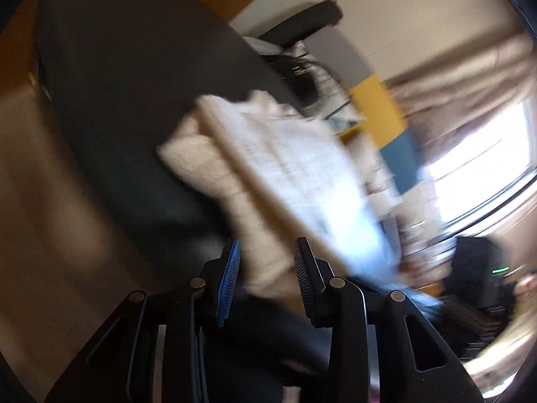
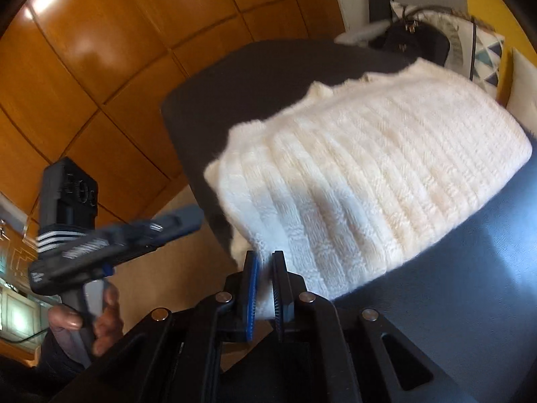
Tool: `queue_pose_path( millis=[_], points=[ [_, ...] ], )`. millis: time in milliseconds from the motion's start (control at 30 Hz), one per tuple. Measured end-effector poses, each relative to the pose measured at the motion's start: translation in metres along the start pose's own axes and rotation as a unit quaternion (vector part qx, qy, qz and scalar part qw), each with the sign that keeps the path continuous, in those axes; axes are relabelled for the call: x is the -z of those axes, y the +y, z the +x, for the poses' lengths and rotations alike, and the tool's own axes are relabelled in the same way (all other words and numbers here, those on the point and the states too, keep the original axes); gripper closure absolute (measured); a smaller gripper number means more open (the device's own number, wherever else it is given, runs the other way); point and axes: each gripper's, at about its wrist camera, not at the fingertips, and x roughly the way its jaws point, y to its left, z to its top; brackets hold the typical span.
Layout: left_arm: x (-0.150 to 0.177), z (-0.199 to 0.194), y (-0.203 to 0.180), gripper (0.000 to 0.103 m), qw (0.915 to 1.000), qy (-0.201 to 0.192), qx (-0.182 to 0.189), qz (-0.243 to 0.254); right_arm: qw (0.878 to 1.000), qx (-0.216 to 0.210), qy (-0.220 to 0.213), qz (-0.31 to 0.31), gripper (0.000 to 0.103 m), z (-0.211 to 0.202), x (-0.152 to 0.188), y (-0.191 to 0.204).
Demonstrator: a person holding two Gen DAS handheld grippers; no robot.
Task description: Fold clothes
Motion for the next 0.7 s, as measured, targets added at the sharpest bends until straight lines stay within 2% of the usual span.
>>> queue_pose_path(
  millis=[100,200,300,333,367,433,600,700],
  points=[
    [0.001,0.008,-0.016,0.067,0.9993,0.010,-0.011,0.034,1.000,-0.010,-0.009,-0.010,0.096,-0.006,-0.005,0.008],
    [0.000,0.008,-0.019,0.067,0.9993,0.014,0.012,0.033,1.000,-0.007,-0.014,-0.020,0.096,-0.006,-0.008,0.013],
    [-0.001,0.009,-0.021,0.069,0.9987,0.018,0.035,0.033,1.000,-0.001,-0.002,-0.020,0.093,-0.003,0.000,0.010],
    [-0.001,0.009,-0.022,0.066,0.9984,0.020,0.043,0.033,1.000,-0.001,-0.001,-0.019,0.084,-0.006,0.006,0.008],
    [-0.003,0.010,-0.016,0.065,0.9974,0.027,0.064,0.017,1.000,-0.002,0.001,-0.017,0.077,-0.008,0.011,0.006],
    [-0.005,0.015,-0.003,0.065,0.9932,0.044,0.107,-0.016,1.000,-0.002,0.016,-0.002,0.077,-0.001,0.016,-0.002],
    [0.005,0.040,0.010,0.065,0.9792,0.089,0.171,-0.064,0.999,0.005,0.041,0.026,0.077,0.013,0.023,-0.020],
    [0.018,0.040,0.016,0.065,0.9746,0.093,0.187,-0.079,0.998,0.005,0.036,0.042,0.077,0.009,0.023,-0.031]
  ],
)
